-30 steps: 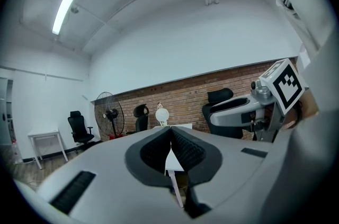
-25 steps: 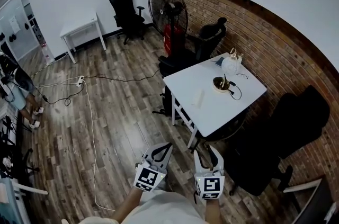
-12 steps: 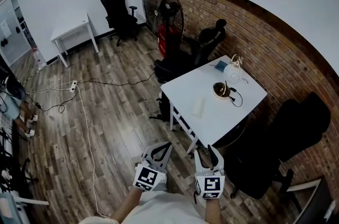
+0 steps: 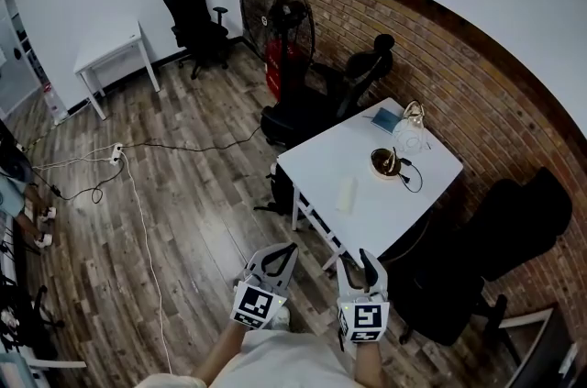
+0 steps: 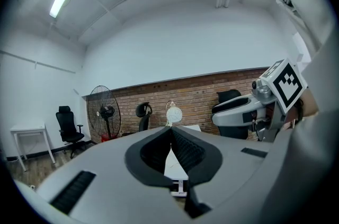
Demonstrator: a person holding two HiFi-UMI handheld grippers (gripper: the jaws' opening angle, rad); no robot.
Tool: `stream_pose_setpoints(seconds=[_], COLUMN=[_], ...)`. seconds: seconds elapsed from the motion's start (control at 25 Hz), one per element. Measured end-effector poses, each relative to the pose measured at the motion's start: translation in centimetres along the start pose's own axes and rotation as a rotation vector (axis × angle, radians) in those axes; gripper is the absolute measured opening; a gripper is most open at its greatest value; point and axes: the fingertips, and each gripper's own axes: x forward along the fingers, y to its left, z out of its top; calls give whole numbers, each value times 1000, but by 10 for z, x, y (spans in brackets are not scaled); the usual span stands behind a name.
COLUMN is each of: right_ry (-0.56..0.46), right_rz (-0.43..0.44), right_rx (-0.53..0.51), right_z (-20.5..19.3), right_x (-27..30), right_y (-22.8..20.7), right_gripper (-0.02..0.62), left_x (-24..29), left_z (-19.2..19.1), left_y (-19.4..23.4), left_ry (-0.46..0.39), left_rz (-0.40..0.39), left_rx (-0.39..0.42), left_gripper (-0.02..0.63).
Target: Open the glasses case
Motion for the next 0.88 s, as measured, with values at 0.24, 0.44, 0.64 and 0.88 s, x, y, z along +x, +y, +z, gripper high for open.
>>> stream_pose_setpoints(seconds=[0.24, 0.44, 0.64, 0.88], right_ry=[9, 21, 31, 41], right_rz=[-24, -44, -42, -29], right_rx=[-8, -4, 11, 8], right_z=[5, 3, 2, -1], right_x=[25, 37, 50, 61], right_y=[5, 4, 2, 0], right_gripper=[192, 192, 192, 192], left_x=[13, 19, 25, 31], left_z=[0, -3, -8, -11], left_y=[26, 41, 53, 61], left_ry=[-19, -21, -13, -10], left_rz=[-23, -26, -20, -6], left_rx=[-9, -15, -26, -32], left_gripper=[6, 6, 6, 6])
